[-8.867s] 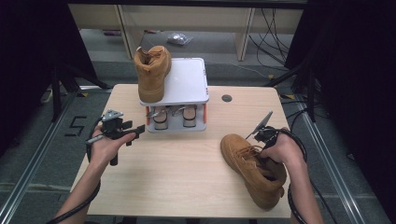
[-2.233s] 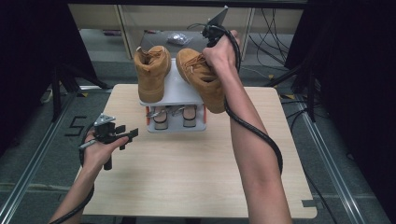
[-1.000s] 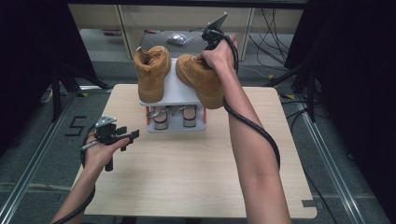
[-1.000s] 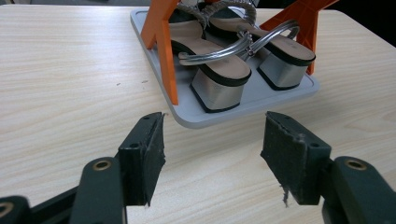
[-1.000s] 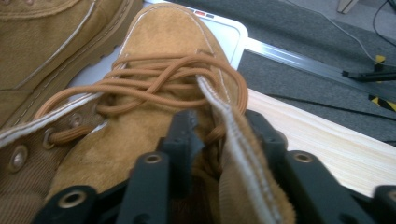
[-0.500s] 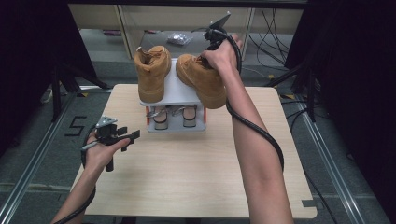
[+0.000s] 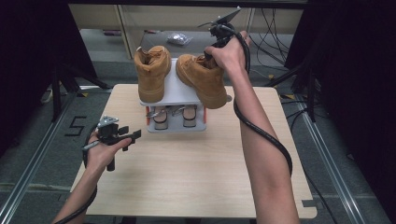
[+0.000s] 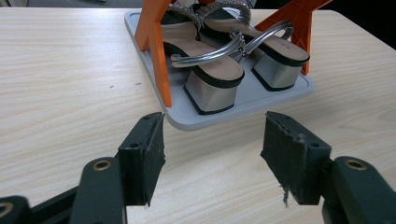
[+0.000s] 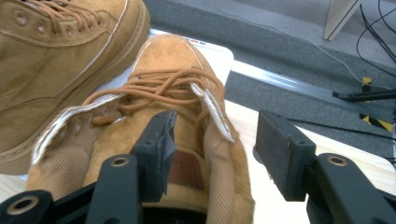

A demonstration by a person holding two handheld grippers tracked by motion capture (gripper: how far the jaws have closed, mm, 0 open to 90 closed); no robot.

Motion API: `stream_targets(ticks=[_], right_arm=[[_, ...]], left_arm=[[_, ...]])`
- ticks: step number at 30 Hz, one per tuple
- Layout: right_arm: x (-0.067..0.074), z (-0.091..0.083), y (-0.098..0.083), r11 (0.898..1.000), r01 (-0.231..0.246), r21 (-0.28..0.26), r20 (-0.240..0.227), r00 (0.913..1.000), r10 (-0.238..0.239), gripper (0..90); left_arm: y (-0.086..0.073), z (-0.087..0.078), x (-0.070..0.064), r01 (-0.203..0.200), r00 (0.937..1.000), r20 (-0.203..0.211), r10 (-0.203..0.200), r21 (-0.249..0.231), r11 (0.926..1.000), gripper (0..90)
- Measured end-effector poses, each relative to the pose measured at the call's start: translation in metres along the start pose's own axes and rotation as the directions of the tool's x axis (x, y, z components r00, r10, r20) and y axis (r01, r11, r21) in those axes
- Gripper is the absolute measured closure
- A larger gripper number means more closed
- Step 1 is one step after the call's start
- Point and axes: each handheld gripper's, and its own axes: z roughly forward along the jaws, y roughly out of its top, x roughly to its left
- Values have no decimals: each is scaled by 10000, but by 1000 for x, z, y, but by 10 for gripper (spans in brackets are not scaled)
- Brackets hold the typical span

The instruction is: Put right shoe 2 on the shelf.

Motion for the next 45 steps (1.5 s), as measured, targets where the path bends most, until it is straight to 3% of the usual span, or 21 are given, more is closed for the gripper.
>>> stream_targets(ticks=[14, 30, 37, 40, 42, 45], right_arm=[[-2, -28, -11, 9996, 42, -291, -286, 9996, -50, 500], [-8, -60, -44, 9969, 236, -746, -919, 9953, -305, 604], [-7, -66, -66, 9954, 799, -530, -826, 9930, -841, 761], [-8, -61, -77, 9945, 1032, -155, -846, 9910, -1041, 840], [-8, -56, -86, 9940, 1094, 40, -1162, 9873, -1082, 896], [-5, -47, -99, 9910, 1283, 379, -1040, 9868, -1238, 900]], left_arm=[[1, 0, -3, -47, 10000, 35, 47, -43, 10000, 382], [3, 2, -7, -135, 9999, 89, 135, -27, 9999, 383], [2, 3, -8, -145, 9998, 119, 146, -44, 9999, 384], [2, 3, -8, -131, 9999, 109, 132, -66, 9999, 385], [2, 3, -8, -140, 9999, 98, 141, -51, 9999, 386], [1, 3, -8, -140, 9998, 118, 141, -55, 9999, 386]])
